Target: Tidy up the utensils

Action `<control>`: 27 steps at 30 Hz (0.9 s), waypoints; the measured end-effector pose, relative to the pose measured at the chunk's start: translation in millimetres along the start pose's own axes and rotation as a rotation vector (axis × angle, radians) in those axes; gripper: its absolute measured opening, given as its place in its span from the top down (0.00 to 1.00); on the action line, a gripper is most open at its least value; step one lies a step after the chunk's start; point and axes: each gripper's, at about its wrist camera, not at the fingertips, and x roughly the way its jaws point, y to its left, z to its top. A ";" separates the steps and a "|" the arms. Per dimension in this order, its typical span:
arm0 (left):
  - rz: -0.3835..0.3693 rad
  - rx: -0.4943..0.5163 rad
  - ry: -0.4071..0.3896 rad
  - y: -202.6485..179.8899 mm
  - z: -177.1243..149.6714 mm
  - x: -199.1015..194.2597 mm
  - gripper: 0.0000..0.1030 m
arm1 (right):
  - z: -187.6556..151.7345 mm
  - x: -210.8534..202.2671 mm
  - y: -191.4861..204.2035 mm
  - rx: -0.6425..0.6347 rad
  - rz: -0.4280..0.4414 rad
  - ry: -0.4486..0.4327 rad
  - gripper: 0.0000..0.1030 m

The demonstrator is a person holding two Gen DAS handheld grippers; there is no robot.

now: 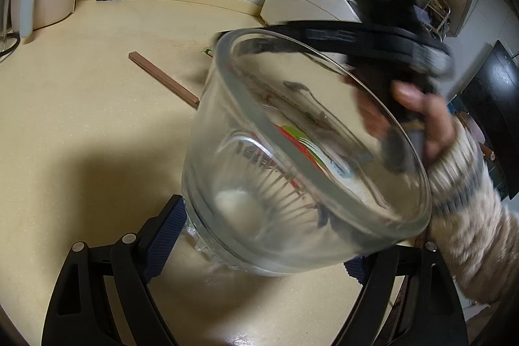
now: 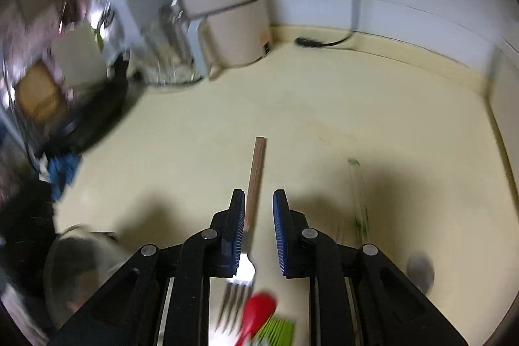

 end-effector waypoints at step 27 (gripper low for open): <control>-0.018 -0.011 -0.004 2.0 -0.2 0.2 0.14 | -69.7 -14.5 9.7 -0.223 -0.172 0.203 0.86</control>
